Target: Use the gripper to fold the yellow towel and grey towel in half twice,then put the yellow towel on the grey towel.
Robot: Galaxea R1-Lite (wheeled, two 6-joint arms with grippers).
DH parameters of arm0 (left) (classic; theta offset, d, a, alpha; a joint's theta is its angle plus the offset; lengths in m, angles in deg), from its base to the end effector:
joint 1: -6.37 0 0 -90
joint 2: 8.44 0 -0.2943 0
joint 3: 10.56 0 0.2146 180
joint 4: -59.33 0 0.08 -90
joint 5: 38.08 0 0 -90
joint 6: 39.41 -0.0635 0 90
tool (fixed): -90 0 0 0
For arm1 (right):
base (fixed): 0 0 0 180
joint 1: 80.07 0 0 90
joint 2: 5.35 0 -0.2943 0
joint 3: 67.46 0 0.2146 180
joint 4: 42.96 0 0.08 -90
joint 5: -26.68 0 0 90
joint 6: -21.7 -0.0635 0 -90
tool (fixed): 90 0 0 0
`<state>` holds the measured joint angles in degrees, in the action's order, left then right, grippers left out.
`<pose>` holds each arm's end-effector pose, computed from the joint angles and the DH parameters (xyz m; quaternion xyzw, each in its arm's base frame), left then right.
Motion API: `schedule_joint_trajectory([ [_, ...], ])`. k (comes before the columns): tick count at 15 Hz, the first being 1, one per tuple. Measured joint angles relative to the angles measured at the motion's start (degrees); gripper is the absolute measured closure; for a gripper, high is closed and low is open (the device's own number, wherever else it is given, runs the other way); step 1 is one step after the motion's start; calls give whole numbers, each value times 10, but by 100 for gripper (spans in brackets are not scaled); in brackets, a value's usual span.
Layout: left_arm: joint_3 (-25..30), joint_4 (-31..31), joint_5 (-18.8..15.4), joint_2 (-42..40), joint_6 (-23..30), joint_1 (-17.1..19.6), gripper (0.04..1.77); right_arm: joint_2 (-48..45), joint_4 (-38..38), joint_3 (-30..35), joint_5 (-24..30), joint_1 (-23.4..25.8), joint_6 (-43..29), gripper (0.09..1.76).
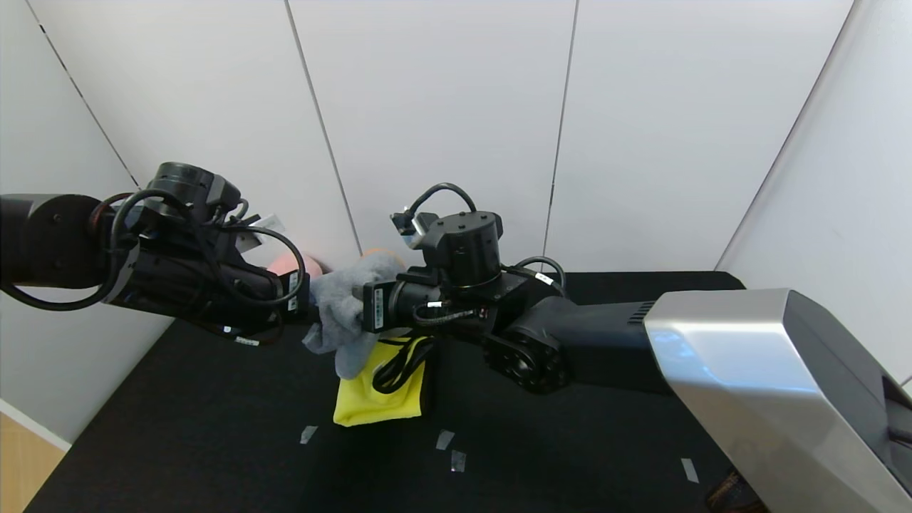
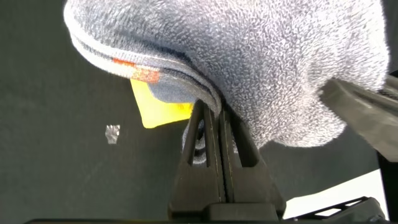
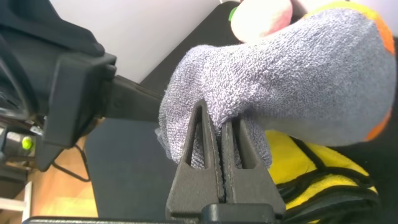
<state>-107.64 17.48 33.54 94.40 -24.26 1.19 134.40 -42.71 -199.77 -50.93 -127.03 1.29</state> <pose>0.3701 -0.0537 0.1618 -0.1641 0.4221 -0.1323 0.8817 0.3847 0.4320 0.1446 0.1353 0.1465 0.4757 0.8567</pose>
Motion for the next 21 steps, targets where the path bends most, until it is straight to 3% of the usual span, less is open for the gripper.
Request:
schedule_joint_trajectory([
  [3,-12,-2,0,0,-35,1,170,0,0,0,-8,2,5,173],
  [8,21,1,1,14,-51,-7,170,0,-61,1,-92,4,14,173],
  [21,42,5,2,81,-58,-52,170,-37,-312,38,-99,23,41,173],
])
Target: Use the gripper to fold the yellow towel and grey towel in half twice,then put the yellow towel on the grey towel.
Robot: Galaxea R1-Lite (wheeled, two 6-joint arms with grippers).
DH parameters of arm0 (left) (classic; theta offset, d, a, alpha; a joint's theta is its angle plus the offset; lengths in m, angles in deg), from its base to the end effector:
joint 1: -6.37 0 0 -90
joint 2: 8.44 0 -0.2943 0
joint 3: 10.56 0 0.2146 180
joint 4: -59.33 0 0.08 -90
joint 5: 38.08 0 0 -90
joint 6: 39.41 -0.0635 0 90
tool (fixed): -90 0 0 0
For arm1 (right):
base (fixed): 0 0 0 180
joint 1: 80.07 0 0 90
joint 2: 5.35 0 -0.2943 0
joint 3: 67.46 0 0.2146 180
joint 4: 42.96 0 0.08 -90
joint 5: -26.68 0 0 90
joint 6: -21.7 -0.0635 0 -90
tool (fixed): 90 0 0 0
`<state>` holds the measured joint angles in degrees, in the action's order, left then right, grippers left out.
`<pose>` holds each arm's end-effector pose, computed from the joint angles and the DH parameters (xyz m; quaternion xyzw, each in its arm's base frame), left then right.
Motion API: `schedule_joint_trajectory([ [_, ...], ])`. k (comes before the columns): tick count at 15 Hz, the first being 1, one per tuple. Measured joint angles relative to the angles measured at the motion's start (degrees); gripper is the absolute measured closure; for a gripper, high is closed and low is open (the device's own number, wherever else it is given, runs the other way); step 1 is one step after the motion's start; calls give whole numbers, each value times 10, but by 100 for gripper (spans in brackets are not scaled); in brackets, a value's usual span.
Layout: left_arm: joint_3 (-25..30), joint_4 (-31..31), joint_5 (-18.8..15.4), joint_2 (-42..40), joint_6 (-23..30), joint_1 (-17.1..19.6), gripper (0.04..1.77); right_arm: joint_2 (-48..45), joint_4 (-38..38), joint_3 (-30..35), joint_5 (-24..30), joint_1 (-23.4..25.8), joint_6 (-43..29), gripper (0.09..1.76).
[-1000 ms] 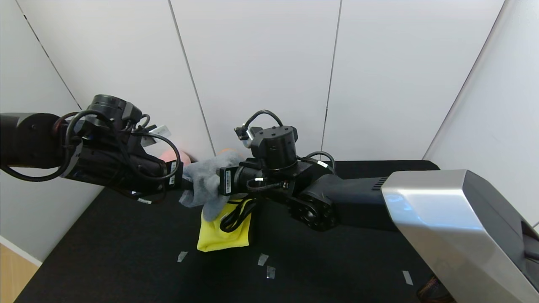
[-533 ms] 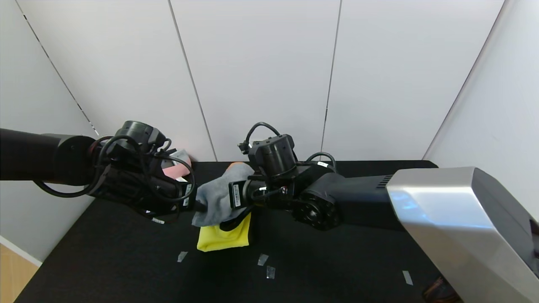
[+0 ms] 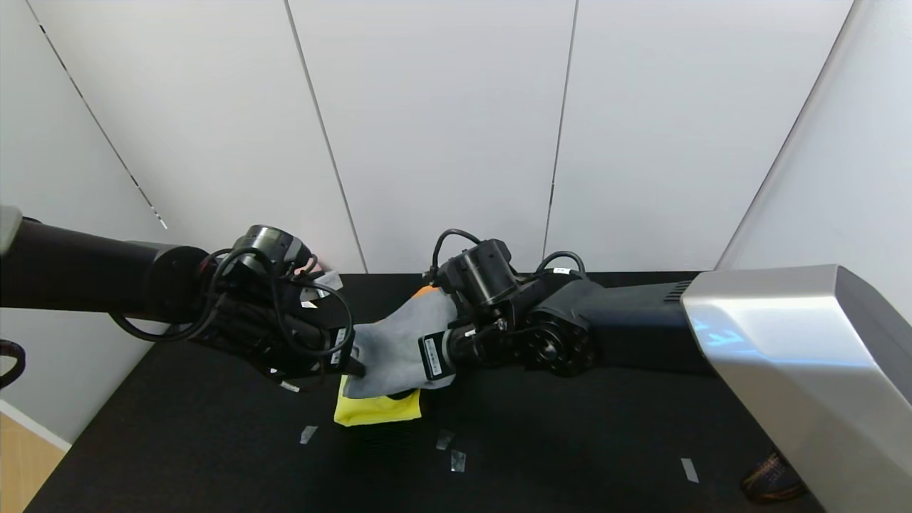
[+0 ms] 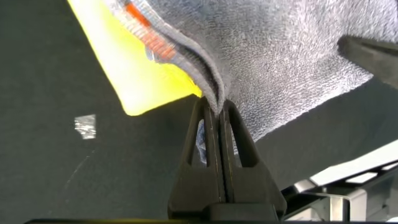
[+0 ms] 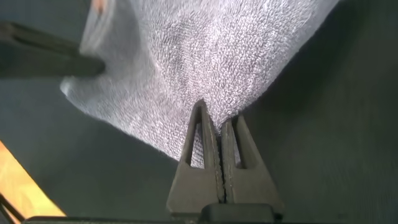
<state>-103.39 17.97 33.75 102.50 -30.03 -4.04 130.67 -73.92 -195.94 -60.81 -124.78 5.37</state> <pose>0.3706 -0.0882 0.0873 -0.1023 0.5107 -0.1732 0.8359 0.3795 0.3796 0.0869 0.0054 0.3582 0.3306 0.8731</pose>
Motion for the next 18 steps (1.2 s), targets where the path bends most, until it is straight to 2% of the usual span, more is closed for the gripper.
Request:
schedule_joint_trajectory([
  [7,1,-5,3,18,-11,-23,170,15,-1,11,-5,2,-1,173],
  [8,2,-5,3,19,-11,-25,157,17,-1,11,-10,3,-1,162],
  [9,2,-4,3,19,-11,-25,140,19,0,11,-12,3,-1,143],
  [11,-2,-5,3,15,-12,-25,110,18,1,10,-13,3,-2,114],
  [14,-4,-8,7,1,-12,-25,78,12,-3,10,-13,4,-1,82],
  [17,-6,-33,76,-18,-38,-25,56,-7,-42,17,-14,9,2,60],
  [18,-7,-39,86,-26,-47,-25,50,-15,-62,19,-15,13,4,55],
])
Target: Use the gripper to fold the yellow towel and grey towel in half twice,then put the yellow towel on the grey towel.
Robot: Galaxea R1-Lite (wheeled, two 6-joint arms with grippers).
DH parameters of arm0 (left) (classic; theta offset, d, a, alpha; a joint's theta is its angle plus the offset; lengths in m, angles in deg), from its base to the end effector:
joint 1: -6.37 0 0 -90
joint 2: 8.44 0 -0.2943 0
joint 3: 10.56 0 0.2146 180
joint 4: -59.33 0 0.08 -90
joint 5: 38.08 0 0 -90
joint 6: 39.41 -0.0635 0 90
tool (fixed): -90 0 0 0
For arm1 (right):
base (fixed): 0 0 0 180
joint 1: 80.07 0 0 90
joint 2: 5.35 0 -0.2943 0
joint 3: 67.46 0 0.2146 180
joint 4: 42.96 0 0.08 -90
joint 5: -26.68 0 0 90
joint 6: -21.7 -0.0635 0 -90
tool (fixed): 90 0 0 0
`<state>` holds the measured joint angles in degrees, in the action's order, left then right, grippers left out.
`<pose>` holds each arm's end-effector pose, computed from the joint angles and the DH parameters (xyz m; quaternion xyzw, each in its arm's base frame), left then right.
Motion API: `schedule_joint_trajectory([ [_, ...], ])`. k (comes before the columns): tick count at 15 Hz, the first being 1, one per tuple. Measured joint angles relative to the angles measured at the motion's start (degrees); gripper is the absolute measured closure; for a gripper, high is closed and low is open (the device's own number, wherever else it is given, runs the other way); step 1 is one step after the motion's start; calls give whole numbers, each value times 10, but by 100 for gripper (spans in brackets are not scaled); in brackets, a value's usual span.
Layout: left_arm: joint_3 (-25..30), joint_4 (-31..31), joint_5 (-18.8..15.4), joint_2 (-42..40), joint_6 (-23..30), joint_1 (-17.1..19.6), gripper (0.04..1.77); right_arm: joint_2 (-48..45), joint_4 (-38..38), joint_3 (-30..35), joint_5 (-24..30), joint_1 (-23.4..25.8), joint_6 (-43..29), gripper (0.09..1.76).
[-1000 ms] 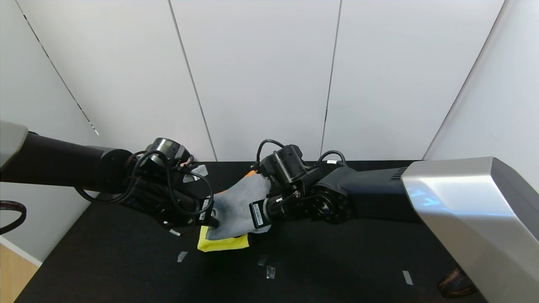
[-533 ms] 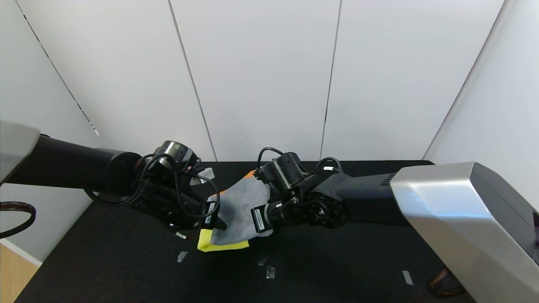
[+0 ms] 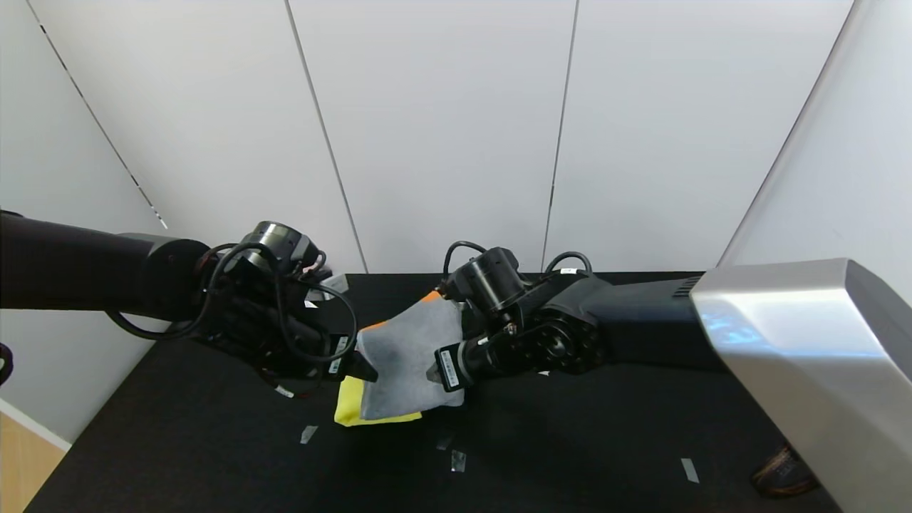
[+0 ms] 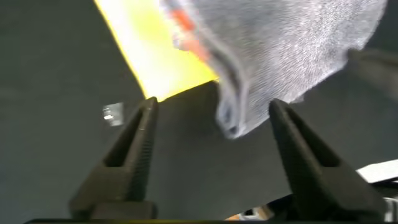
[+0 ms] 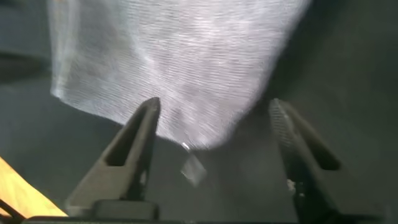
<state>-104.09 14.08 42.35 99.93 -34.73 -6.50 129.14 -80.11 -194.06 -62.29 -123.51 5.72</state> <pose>0.3596 -0.0930 0.1007 -0.0203 0.5069 -0.1479 0.8490 0.3769 0.3585 0.0790 -0.0183 0.4022 0.2965 0.8660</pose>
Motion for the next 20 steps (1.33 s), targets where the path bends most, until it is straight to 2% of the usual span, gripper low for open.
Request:
schedule_joint_trajectory([
  [3,6,-3,42,-34,-32,0,38,-41,-24,29,-20,10,10,42],
  [6,24,-3,56,-86,-51,-1,29,-107,-15,105,-58,24,33,33],
  [9,47,-3,58,-152,-57,0,23,-186,28,212,-77,41,42,27],
  [15,147,8,53,-291,-72,-6,16,-340,216,466,-146,59,58,20],
  [20,209,8,55,-434,-71,-16,13,-505,236,608,-156,66,61,17],
])
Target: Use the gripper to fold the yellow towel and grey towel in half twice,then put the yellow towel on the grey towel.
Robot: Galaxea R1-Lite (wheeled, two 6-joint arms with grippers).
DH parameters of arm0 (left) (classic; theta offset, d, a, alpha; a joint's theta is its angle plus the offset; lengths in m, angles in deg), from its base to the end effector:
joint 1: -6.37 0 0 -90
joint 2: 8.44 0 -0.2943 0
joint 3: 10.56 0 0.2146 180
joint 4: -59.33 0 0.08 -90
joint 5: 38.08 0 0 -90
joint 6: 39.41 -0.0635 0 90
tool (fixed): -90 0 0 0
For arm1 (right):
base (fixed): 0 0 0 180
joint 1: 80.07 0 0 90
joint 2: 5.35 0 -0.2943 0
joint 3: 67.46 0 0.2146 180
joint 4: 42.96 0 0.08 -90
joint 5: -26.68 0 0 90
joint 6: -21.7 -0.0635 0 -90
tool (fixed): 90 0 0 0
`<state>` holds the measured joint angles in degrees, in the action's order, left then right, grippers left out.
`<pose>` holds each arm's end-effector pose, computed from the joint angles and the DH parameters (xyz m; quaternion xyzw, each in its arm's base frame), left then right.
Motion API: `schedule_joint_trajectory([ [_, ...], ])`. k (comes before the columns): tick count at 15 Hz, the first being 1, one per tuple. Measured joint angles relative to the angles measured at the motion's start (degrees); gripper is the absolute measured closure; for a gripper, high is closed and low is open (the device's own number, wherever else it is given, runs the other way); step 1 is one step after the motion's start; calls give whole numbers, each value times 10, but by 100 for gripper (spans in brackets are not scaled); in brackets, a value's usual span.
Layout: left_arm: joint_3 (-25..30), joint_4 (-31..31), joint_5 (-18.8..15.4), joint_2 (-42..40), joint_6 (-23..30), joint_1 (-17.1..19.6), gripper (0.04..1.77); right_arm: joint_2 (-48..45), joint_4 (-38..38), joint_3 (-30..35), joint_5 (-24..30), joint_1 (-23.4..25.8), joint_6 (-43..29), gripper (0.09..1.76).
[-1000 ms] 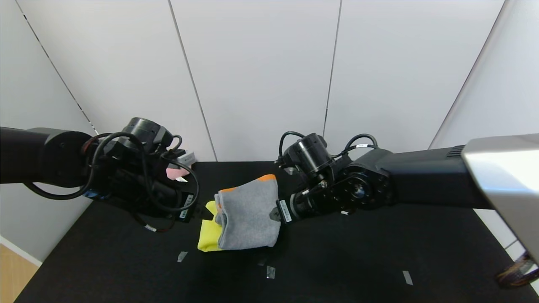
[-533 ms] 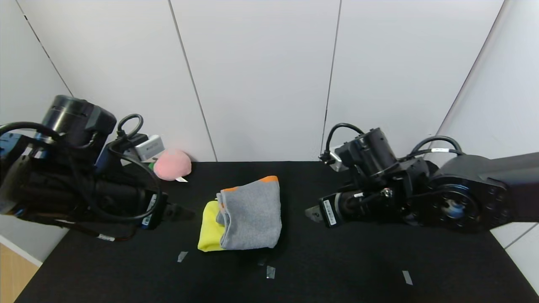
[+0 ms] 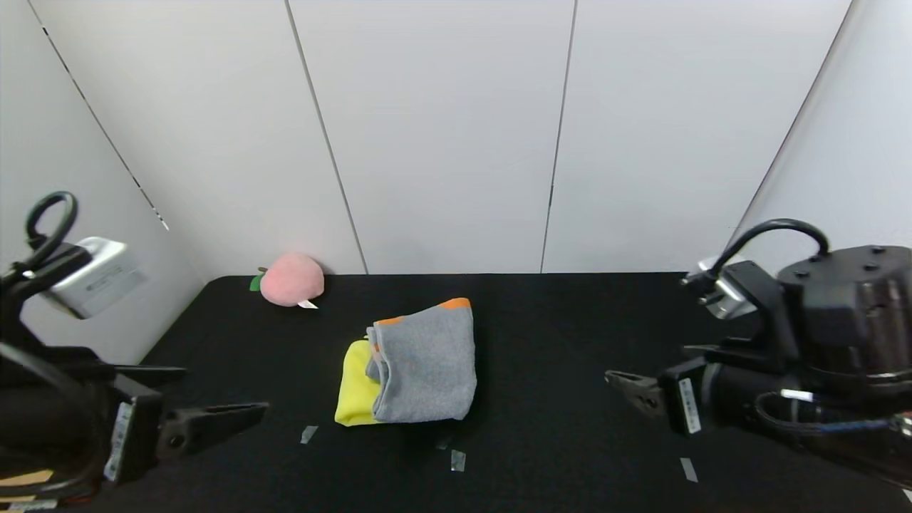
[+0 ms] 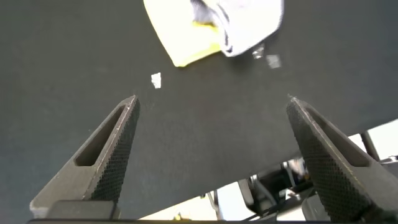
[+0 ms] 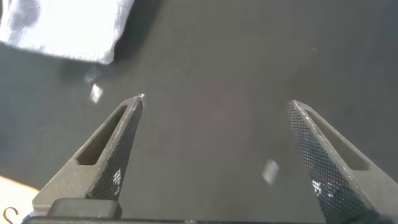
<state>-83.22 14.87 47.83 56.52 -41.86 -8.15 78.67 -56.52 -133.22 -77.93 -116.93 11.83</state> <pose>0.1953 -0.0553 0.2096 0.0487 0.3107 -0.1601 0.9357 0.2443 0.1631 0.1509 -0.0374 0.2620 0.1636 0.9504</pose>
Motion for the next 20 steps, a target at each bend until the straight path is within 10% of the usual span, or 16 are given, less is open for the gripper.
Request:
schedule_joint_trajectory([
  [7,48,-44,41,-222,0,-8,11,-271,-126,89,0,8,13,15],
  [11,25,-112,44,-309,0,6,11,-401,-180,95,-7,94,14,15],
  [20,-46,-236,-19,-448,-3,187,10,-635,-296,90,-27,320,20,15],
])
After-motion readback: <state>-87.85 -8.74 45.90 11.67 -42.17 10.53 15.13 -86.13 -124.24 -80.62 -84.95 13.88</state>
